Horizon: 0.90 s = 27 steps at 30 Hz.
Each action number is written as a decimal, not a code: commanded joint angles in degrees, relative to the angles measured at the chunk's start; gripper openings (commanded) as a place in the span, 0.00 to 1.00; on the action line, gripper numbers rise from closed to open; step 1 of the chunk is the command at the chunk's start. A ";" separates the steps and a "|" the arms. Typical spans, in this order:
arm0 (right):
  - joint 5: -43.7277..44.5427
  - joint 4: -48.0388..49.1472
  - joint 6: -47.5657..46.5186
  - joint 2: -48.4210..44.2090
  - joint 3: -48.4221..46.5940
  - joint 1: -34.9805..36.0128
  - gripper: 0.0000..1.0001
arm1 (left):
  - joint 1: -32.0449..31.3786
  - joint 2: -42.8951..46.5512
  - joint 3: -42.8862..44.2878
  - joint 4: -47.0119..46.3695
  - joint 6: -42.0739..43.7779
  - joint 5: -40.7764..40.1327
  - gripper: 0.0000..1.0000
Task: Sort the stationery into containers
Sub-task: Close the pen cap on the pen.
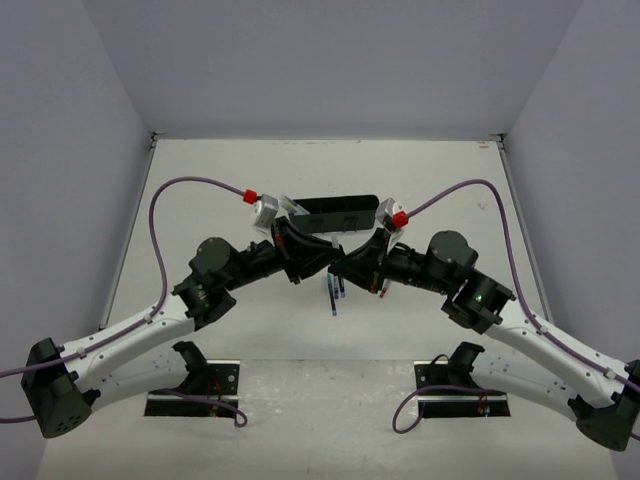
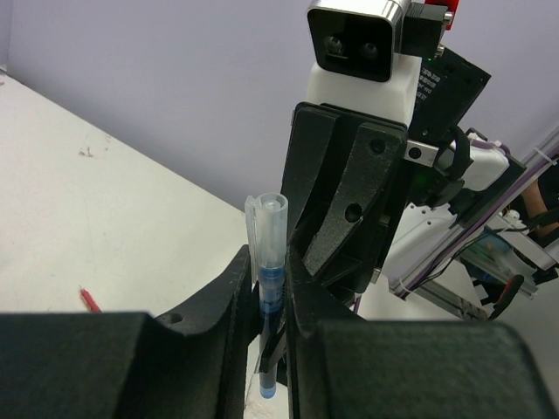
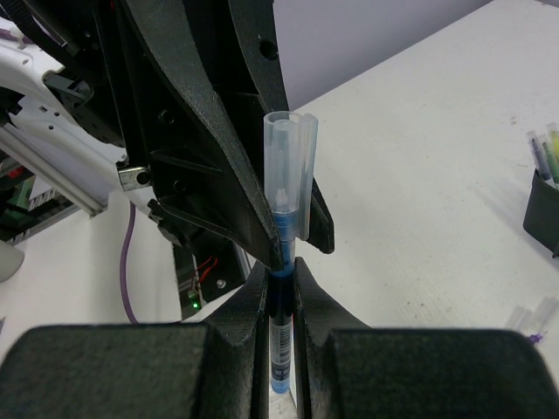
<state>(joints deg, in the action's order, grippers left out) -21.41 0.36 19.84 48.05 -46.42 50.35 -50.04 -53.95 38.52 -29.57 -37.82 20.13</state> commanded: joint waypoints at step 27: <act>-3.94 8.76 1.26 -1.32 4.20 0.19 0.42 | 0.03 3.60 2.01 2.50 2.00 -5.19 0.00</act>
<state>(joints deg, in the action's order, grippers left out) -22.24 6.00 20.54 46.80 -42.68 50.45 -49.95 -50.54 38.46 -26.41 -37.24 16.09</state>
